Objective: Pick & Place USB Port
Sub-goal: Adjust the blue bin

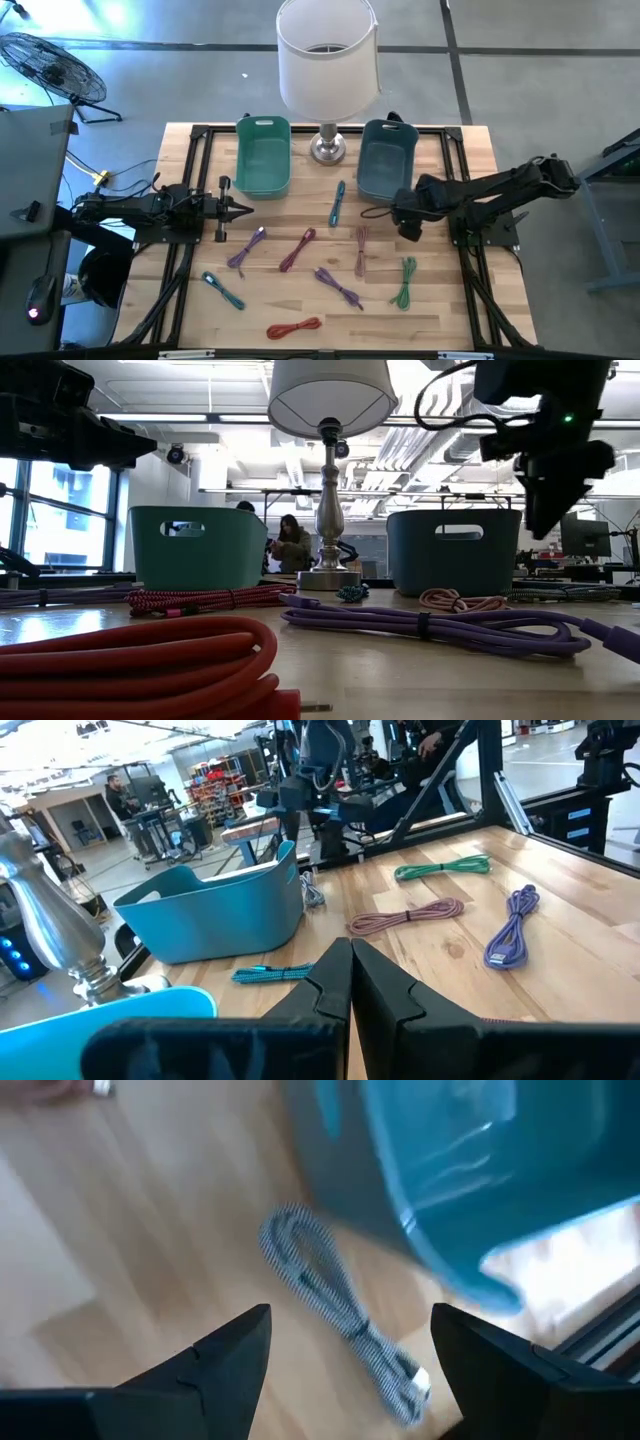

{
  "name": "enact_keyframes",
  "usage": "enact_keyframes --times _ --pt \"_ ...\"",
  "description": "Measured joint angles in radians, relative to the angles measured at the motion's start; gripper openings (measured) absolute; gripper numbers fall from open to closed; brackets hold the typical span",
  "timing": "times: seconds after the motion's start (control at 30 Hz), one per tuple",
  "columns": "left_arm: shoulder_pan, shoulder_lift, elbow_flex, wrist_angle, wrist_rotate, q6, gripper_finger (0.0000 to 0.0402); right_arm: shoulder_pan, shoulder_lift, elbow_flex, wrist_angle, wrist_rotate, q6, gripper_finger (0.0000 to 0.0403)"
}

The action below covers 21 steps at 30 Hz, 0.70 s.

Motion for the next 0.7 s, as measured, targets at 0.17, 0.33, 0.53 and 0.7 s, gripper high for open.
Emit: enact_keyframes --times 0.17,0.33,0.53,0.7 --pt "0.0 0.0 0.0 0.0 0.0 -0.001 0.0005 0.0 0.0 0.0 0.01 0.064 0.062 0.0268" --pt "0.0 0.0 0.0 0.0 0.0 -0.001 0.0005 0.0 0.0 -0.001 0.025 0.171 0.081 0.0268" --pt "0.0 0.0 0.0 0.0 0.0 -0.001 0.0005 -0.019 0.0 -0.001 0.044 0.255 0.08 0.0268" --pt "0.0 0.0 0.0 0.0 0.0 -0.001 0.0005 -0.067 0.0 -0.001 0.043 0.275 0.081 0.0268"
